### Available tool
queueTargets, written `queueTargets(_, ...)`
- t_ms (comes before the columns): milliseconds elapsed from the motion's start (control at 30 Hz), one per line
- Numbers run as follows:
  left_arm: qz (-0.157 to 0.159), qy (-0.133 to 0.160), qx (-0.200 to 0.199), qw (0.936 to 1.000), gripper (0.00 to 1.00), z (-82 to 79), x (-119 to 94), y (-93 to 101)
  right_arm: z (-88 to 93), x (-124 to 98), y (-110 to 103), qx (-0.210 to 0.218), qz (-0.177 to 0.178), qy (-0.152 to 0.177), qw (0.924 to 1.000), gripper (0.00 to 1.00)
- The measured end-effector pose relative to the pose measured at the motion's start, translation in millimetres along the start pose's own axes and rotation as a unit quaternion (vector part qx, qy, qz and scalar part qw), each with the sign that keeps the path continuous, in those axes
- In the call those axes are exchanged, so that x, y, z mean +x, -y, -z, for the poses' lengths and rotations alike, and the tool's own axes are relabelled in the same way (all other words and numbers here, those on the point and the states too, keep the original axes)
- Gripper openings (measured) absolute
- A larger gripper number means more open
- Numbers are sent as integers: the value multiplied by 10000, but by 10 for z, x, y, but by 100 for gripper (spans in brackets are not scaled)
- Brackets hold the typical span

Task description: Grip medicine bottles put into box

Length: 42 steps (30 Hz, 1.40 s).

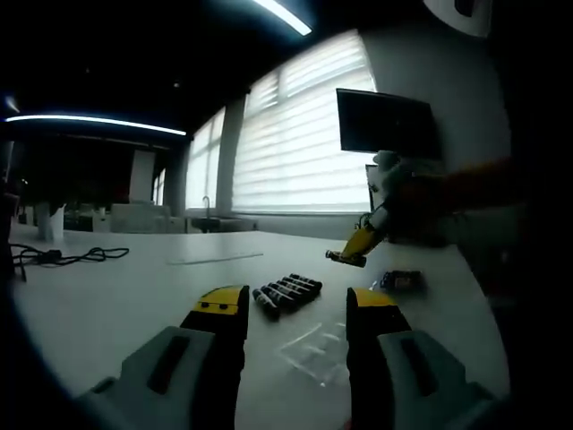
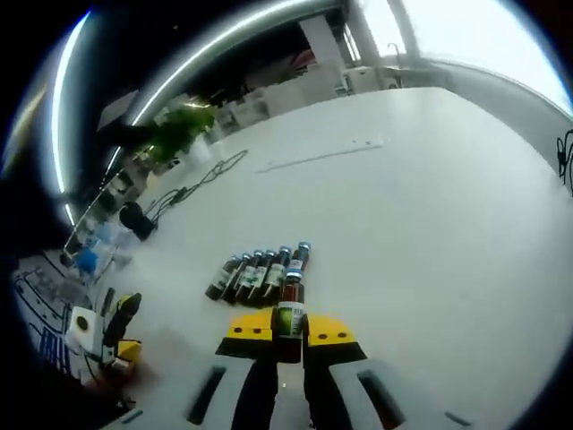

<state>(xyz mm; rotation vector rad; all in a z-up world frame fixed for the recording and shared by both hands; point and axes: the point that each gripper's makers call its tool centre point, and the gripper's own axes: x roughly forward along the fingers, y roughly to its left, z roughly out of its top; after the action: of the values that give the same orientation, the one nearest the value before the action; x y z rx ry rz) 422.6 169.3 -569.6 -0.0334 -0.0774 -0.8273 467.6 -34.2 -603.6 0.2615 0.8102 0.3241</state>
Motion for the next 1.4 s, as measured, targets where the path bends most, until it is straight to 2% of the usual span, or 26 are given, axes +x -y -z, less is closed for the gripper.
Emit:
queueTargets(200,-46,38,-31,10000,36,-15,-3,-23,131,-127,-42,129,23,121,9998,6)
queueTargets(333,-33,35,-15,10000,36,-11,-1,-16,212,-146,-53,151,35,30,9999,6)
queueTargets(567,-79,66,-16,9999,36,-23,-9,-32,389,-214,-146,-38,47,-165,9998,6)
queueTargets(633,-88,65,-15,9999,36,-22,-10,-35,405,-254,-163,-256,166,-120,9995,6)
queueTargets(767,-70,65,-20,10000,36,-21,-8,-29,444,-303,-189,-346,246,-101,9990,6)
queueTargets(800,-32,62,-8,10000,36,-21,-6,-12,571,-318,-174,-331,236,-252,9989,6)
queueTargets(1000,-48,76,-25,10000,36,-26,-10,-21,736,-321,-143,-498,370,-499,9968,7)
queueTargets(1400,-14,88,-45,10000,36,-29,-8,-14,831,-341,-187,-719,534,-643,9939,7)
